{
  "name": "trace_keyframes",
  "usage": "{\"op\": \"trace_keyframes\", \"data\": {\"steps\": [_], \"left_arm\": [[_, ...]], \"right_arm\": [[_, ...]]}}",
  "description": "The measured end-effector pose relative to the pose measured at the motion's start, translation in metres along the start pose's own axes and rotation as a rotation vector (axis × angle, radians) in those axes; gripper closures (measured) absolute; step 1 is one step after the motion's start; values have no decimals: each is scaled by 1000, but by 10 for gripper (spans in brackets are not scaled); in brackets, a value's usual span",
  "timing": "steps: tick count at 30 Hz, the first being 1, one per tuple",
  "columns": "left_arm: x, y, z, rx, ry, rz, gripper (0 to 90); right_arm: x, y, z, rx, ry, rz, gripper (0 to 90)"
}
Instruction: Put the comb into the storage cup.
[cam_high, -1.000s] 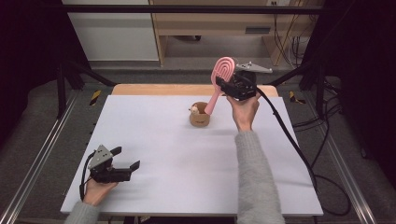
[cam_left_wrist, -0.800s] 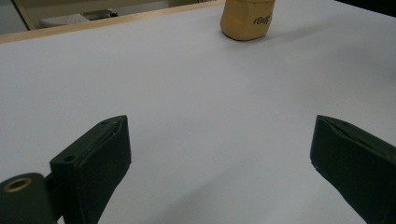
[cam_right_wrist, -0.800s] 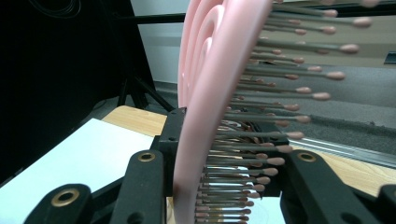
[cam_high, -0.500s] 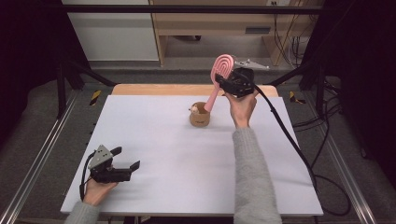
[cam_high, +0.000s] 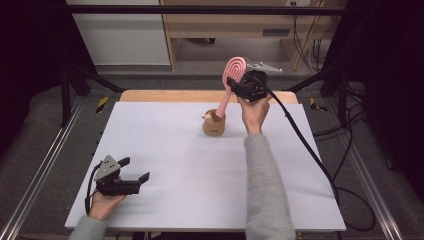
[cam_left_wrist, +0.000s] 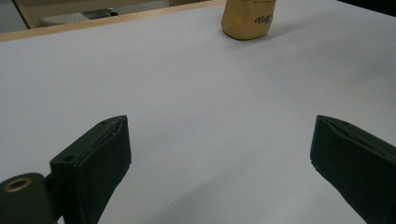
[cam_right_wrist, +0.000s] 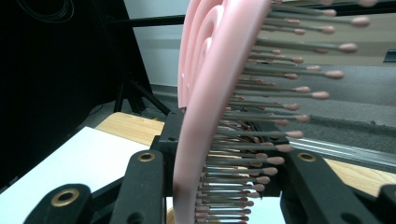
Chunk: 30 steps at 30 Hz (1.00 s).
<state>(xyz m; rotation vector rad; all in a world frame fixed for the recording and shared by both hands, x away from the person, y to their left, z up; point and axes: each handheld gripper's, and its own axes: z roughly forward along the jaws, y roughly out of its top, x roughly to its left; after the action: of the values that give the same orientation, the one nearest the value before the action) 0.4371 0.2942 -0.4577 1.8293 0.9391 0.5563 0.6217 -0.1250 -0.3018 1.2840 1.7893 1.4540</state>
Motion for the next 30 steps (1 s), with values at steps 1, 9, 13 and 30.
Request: {"op": "trace_keyframes", "data": {"steps": [1, 9, 13, 30], "left_arm": [[0, 0, 0, 0, 0, -1, 51], [0, 0, 0, 0, 1, 0, 51], [0, 0, 0, 0, -1, 1, 51], [0, 0, 0, 2, -1, 1, 51]], "right_arm": [[0, 0, 1, 1, -1, -1, 633], [-1, -2, 9, 12, -3, 7, 633], [-2, -3, 13, 15, -9, 8, 633], [2, -18, 30, 46, -37, -10, 633]]}}
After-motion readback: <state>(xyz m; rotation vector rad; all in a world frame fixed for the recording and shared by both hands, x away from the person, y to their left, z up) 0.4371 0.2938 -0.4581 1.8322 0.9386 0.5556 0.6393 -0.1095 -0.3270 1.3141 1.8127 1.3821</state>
